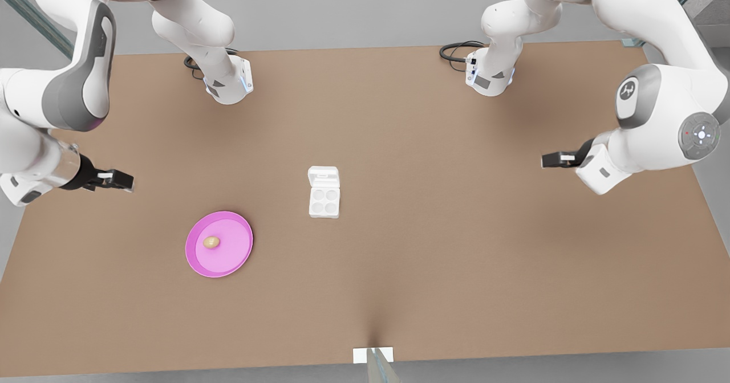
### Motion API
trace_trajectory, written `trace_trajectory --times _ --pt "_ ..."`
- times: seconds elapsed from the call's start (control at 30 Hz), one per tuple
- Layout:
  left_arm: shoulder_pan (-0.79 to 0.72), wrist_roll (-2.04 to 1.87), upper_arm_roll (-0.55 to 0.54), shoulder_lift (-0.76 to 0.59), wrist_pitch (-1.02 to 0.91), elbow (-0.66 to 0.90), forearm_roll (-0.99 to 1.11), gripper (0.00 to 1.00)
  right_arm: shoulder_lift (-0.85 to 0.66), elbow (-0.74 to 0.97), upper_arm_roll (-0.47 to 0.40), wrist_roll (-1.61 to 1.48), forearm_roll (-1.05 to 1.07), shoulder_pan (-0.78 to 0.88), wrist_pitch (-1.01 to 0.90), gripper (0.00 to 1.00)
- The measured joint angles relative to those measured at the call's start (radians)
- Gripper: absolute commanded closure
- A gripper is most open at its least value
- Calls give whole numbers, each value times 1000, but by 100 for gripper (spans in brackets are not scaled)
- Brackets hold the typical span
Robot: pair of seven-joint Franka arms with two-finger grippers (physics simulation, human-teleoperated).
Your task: Pack egg into the box and close the box lid
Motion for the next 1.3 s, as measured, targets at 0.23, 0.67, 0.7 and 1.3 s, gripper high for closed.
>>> trace_trajectory --times 0.23,0.67,0.7,1.3 --pt "-103 -27 -9 121 33 13 76 0 106 -80 15 2 0 42 123 0" --pt "-106 -85 -25 185 76 12 36 0 444 -195 13 43 -106 121 497 0" --pt "-112 -91 -25 187 76 12 34 0 408 -260 14 46 -122 123 537 0" --pt "-125 -171 -24 193 69 -2 29 0 455 -393 36 87 -200 103 865 0"
